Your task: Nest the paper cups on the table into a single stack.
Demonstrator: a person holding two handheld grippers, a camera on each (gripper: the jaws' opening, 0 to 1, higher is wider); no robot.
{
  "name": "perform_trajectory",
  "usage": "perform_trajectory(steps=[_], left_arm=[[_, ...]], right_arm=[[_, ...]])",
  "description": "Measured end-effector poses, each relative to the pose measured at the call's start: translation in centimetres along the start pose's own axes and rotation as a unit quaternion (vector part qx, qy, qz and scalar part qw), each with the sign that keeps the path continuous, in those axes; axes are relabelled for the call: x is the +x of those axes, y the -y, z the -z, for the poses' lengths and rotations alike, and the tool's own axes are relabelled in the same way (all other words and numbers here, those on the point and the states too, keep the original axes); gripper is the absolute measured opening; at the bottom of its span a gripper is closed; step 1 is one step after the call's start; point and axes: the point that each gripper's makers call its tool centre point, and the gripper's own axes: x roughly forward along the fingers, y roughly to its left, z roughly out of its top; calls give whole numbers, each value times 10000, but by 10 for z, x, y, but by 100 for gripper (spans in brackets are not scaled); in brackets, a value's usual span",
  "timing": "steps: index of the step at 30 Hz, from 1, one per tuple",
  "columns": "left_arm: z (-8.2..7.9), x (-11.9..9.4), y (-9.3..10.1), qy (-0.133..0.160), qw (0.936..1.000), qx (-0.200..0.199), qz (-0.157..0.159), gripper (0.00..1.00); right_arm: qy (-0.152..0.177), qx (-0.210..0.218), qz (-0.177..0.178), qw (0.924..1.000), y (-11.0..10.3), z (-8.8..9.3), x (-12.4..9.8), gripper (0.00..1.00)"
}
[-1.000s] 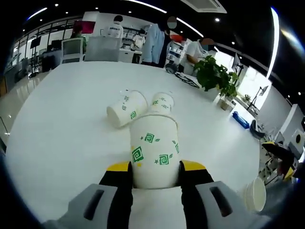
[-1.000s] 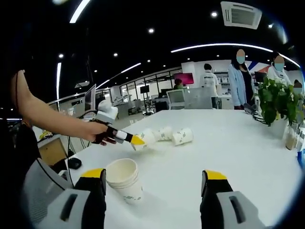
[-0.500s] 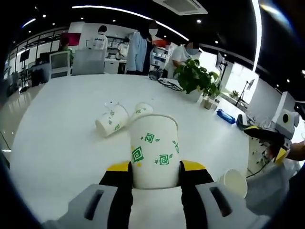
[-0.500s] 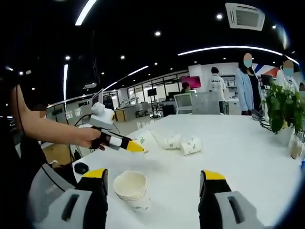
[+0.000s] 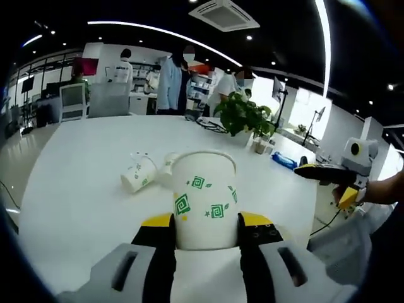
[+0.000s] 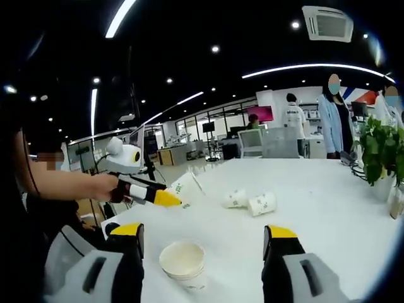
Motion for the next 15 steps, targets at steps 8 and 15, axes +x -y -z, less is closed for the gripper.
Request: perform_trajectory(steps=[8,15], left_arm=[[-2,-16,20,125,9997,144,161,38],[0,-25,50,128,9976,481,477,37]], right_arm=[[-81,-154,-335,9993,-17,-9,6,67],[-62,-315,-607,9976,-32,-17,12,57]])
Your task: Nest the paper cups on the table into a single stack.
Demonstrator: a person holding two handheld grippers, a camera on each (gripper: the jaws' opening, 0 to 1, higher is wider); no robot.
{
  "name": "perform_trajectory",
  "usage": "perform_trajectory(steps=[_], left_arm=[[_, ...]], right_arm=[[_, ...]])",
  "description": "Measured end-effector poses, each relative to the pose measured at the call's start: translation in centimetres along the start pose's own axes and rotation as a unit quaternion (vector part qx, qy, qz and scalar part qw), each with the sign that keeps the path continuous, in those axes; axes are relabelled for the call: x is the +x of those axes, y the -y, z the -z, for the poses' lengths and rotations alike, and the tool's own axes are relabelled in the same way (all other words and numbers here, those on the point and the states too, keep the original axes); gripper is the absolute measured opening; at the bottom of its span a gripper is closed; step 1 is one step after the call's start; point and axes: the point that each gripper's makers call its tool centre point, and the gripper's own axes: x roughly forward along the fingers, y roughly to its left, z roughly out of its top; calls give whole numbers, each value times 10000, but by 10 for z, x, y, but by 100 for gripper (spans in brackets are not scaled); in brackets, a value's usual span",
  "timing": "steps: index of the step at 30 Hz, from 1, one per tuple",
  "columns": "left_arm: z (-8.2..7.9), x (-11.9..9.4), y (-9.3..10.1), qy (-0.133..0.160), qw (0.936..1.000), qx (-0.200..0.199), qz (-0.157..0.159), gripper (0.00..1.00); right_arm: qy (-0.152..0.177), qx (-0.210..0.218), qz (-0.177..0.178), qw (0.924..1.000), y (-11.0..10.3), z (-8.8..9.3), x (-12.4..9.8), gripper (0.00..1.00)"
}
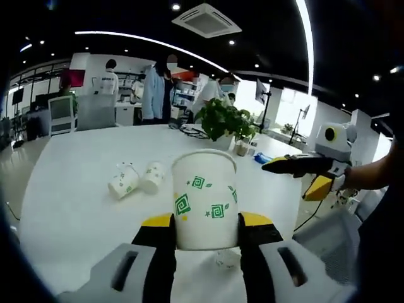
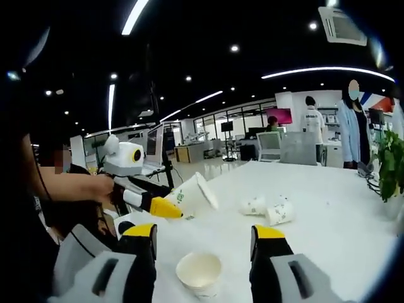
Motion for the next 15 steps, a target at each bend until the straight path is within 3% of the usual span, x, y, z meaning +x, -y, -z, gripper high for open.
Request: perform_trajectory(steps=[10,15], left_arm=[[7,-7,26,-19,9986,317,419,37],[9,-7,41,-43,9963,509,696,37]], right_arm=[[86,174,-281,9994,-13,-11,1,47],[82,295,-472,9984,-21,-13,2,37]])
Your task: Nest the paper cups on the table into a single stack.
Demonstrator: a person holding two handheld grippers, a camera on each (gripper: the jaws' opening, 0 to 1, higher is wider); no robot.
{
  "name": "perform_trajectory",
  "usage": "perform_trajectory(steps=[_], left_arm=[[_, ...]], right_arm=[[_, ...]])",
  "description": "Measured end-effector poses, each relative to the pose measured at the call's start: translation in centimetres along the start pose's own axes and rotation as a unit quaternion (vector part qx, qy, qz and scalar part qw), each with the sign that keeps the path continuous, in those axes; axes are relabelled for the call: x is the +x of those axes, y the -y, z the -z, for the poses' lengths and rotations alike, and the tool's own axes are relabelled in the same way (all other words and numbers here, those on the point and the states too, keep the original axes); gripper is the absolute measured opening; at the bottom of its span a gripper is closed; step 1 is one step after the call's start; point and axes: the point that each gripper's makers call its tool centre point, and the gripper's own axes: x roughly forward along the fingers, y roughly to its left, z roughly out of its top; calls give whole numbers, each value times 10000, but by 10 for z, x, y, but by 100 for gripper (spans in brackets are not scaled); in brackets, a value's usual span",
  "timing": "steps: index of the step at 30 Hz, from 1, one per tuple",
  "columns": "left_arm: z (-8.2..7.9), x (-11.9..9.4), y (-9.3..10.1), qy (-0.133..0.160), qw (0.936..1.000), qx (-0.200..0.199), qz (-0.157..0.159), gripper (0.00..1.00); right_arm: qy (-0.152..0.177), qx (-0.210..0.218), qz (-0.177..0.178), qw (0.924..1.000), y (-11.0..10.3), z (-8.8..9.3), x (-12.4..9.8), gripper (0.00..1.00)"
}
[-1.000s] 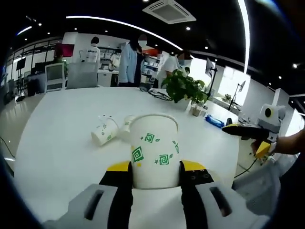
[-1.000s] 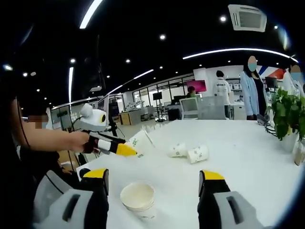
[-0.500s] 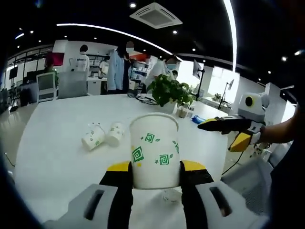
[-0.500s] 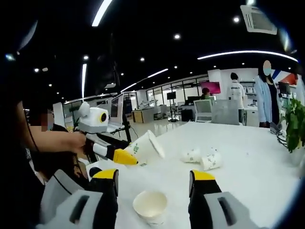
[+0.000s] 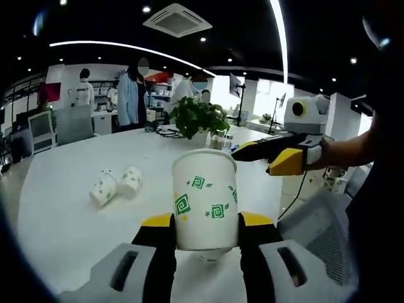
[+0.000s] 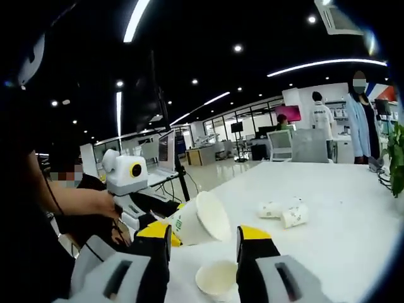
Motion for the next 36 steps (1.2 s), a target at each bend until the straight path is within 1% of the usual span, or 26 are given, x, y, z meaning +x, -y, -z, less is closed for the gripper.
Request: perform_trajectory(steps=[3,11,17,19,24,29,36], left_arm=[[3,3,6,-82,9998,98,134,37],[6,6,22,-169,9988,228,410,38],[3,6,30,-122,9978,269,589,38],[3,6,33,-134,9975,272,632,38],[6,7,36,-184,9971,323,663,38],[9,7,38,-258,9967,366,676,37],[11,7,39,-306,9963,410,697,37]], right_arm=[[-33,27,-103,9999,-4,0,1,32],[-128,55,-342,9993,-15,3,5,26],[-217,189,-595,9978,-22,6,7,16],[-219,213,-631,9975,-23,6,8,14],[-226,365,-751,9963,-26,4,9,10],[-226,415,-811,9956,-27,3,9,3],[-269,465,-967,9939,-34,1,9,0]])
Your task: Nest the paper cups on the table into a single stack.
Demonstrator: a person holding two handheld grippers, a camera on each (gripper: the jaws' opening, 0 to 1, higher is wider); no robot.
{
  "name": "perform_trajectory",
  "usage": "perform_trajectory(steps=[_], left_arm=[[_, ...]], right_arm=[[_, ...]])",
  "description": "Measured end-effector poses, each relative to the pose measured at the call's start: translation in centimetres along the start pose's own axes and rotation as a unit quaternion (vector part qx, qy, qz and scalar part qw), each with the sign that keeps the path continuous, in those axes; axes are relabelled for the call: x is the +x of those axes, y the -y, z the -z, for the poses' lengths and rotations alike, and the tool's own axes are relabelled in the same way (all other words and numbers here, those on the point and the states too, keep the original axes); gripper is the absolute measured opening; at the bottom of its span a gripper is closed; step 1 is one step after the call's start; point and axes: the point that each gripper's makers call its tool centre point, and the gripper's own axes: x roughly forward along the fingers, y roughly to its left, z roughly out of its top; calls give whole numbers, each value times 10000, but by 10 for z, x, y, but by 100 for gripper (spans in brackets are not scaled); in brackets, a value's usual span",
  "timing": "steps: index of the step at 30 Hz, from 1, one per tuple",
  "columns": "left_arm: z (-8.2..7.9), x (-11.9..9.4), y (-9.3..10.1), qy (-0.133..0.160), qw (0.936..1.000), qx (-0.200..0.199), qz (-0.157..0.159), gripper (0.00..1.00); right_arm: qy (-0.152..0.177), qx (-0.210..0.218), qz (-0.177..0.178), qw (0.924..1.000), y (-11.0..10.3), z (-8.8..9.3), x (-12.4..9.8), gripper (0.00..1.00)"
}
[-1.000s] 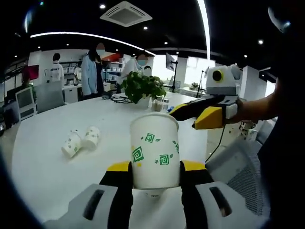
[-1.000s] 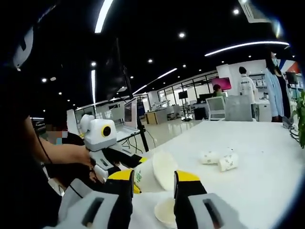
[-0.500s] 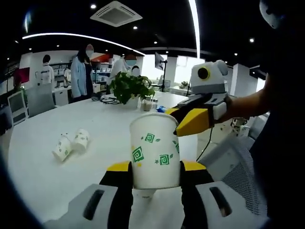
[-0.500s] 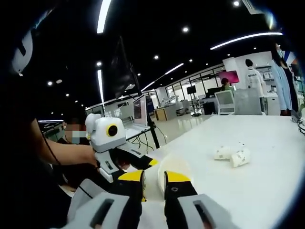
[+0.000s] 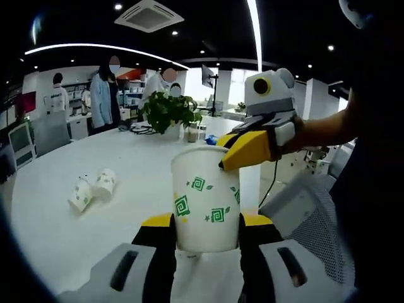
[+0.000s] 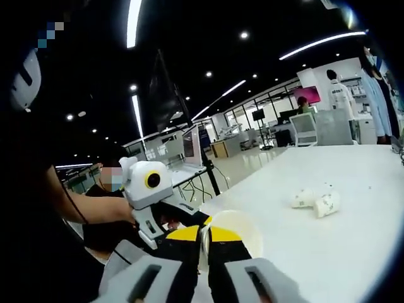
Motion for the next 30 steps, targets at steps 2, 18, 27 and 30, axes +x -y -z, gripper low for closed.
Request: perform_trajectory(steps=[2,18,27,30], left_arm=[[0,0,0,-8,10000,-6,22,37],[3,4,-3,-56,9999,40,-91,53],[8,0,-12,-58,9996,36,-287,64],[9,-1,-14,-42,9993,4,-359,67]], right_arm=[[-11,-9,-33,10000,-2,-1,0,0],[3,17,5,10000,-2,-5,-4,0],[-142,-234,297,9992,11,-4,-10,0],[-229,-342,390,9984,16,-1,-11,0]])
